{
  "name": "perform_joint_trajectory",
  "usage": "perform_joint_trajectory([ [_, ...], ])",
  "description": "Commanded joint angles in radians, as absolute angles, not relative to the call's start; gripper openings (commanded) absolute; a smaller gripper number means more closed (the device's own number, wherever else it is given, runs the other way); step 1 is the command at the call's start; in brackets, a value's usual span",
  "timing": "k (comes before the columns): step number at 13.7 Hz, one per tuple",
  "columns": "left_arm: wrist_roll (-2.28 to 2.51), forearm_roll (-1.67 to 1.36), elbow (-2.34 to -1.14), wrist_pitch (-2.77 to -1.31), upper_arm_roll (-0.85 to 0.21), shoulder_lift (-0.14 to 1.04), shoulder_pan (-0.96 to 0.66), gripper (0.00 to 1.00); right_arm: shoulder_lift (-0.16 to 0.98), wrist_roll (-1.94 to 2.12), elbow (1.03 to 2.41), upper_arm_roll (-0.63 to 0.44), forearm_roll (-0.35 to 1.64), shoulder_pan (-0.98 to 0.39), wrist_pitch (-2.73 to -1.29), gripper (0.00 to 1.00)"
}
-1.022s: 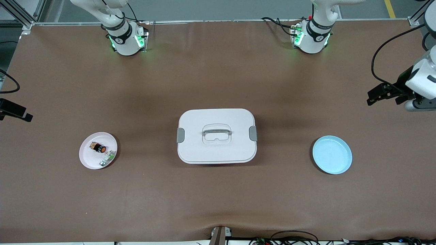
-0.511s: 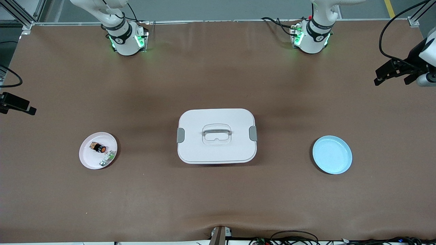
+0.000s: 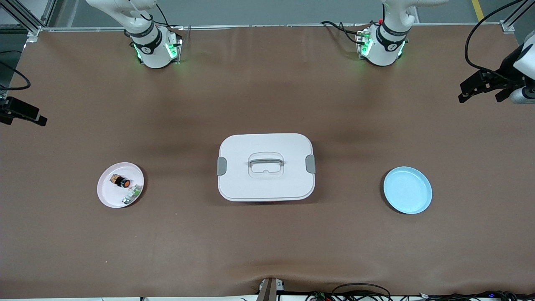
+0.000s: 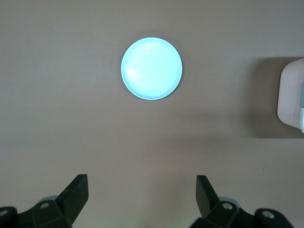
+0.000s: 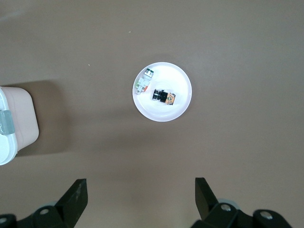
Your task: Transfer orange switch to right arm and place
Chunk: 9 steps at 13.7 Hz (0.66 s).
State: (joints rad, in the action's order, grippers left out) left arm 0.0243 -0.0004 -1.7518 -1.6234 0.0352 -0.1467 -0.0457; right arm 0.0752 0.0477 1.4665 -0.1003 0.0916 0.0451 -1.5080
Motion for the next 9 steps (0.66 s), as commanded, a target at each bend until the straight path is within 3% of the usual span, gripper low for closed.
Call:
perform_joint_trajectory([
  [1,0.008,-0.008,-1.694,-1.575,0.043,-0.121,-0.045,1.00,0.028,0.043,1.531,-0.097,0.075,0.034,-1.540,1.00],
  [9,0.014,-0.008,-1.692,-1.574,0.043,-0.120,-0.046,1.00,0.011,0.043,1.525,-0.100,-0.014,-0.029,-1.534,1.00],
])
